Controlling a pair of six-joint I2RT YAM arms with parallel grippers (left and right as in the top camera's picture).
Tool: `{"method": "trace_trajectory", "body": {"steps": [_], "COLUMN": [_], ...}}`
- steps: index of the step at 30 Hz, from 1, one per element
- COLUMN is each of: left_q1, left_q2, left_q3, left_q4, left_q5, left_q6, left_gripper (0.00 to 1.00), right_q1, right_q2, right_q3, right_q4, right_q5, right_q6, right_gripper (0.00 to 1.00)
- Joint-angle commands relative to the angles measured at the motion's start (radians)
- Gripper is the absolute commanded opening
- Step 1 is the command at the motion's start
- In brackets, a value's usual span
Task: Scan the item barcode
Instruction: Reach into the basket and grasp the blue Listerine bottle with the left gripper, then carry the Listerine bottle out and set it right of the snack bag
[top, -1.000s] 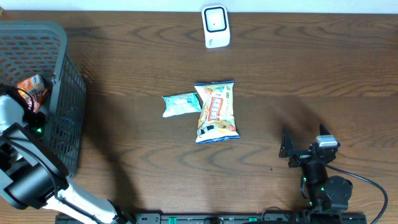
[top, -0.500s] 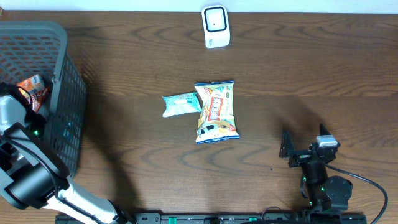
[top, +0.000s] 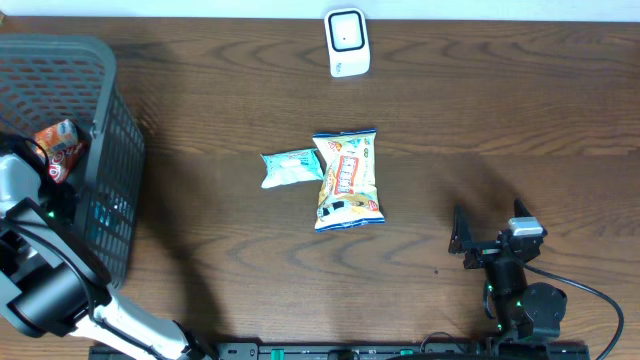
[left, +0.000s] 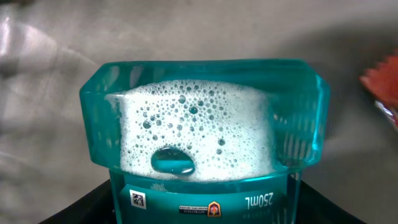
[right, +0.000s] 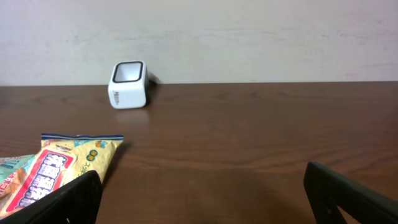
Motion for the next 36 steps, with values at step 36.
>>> {"method": "trace_trajectory", "body": {"steps": [36], "left_q1": [-0.518], "left_q2": [-0.786], "left_q3": [0.051], "left_q4": [0.396], "left_q5": [0.499], "left_q6": [0.187], "left_gripper": [0.59], "right_q1": [0.001], "right_q2": [-0.006], "right_q3": [-0.001], "right_q4": [-0.004], "right_q5": [0.0], "right_q6": [0.006], "right_gripper": [0.99]}}
